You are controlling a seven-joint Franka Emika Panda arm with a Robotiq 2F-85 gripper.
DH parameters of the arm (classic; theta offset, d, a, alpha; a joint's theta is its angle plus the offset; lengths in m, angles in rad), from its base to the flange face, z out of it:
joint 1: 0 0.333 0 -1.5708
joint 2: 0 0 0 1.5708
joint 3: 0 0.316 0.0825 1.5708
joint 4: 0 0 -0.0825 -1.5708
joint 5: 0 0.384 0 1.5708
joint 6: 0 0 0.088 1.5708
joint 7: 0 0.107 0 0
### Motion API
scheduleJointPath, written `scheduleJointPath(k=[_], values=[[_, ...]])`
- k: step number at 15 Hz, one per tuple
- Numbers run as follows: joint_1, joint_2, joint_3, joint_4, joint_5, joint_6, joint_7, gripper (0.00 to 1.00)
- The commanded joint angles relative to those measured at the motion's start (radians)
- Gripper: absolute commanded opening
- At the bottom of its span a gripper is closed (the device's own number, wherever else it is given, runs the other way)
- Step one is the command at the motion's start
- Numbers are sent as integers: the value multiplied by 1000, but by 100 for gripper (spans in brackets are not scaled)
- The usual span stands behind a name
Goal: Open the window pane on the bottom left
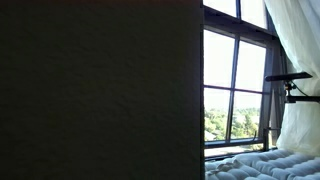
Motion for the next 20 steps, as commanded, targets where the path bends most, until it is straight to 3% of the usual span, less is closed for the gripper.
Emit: scheduleJointPath(k=[1, 15, 20], values=[[-48, 125, 35, 137, -79, -19, 72, 100], [31, 481, 21, 568, -197, -201, 63, 100], [76, 629, 23, 710, -378, -324, 154, 100]])
